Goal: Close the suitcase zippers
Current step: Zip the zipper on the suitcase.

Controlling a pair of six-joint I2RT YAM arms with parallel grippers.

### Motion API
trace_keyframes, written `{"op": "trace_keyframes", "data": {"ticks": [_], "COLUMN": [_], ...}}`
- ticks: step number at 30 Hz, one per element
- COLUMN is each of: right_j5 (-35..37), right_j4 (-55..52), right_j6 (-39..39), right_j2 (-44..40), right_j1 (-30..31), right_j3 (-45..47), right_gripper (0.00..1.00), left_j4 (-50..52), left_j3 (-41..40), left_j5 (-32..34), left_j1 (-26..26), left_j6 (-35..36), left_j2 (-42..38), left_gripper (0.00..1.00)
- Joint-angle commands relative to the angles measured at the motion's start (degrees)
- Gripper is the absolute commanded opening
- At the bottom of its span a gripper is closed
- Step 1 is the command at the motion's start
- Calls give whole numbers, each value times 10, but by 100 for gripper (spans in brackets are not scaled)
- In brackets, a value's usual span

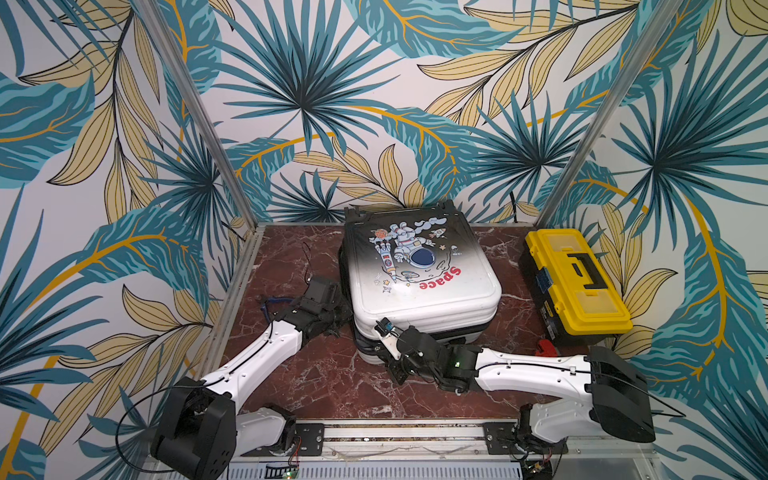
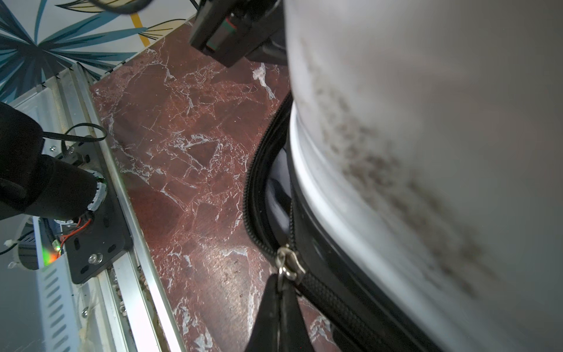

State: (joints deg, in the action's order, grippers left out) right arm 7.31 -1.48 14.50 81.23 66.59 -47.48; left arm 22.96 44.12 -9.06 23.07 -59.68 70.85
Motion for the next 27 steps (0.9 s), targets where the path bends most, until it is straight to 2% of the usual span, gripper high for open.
{"op": "trace_keyframes", "data": {"ticks": [1,2,5,11,22,27], "right_j5": [-41,-32,-19,-22,4,14], "right_j4": [22,12,-8,-32,-57,-78], "right_j6": [-3,-6,-8,-8,-1,16], "right_j2": [-4,-10,-28,-51,-97,-124], "right_j1": [17,17,16,15,14,14], "right_j3": [-2,5,24,46,65,66], "right_gripper": [0,0,0,0,0,19], "left_j4": [-18,-13,17,33,90,110], "left_j3": [21,29,65,139,331,402], "left_j5": [-147,-144,-124,-126,-111,-122], "left_j1": [27,21,-4,-54,-118,-130], "left_j6": [1,12,54,121,221,250], "left_j2": [24,28,46,113,296,371], "left_gripper": [19,24,29,43,44,33]}}
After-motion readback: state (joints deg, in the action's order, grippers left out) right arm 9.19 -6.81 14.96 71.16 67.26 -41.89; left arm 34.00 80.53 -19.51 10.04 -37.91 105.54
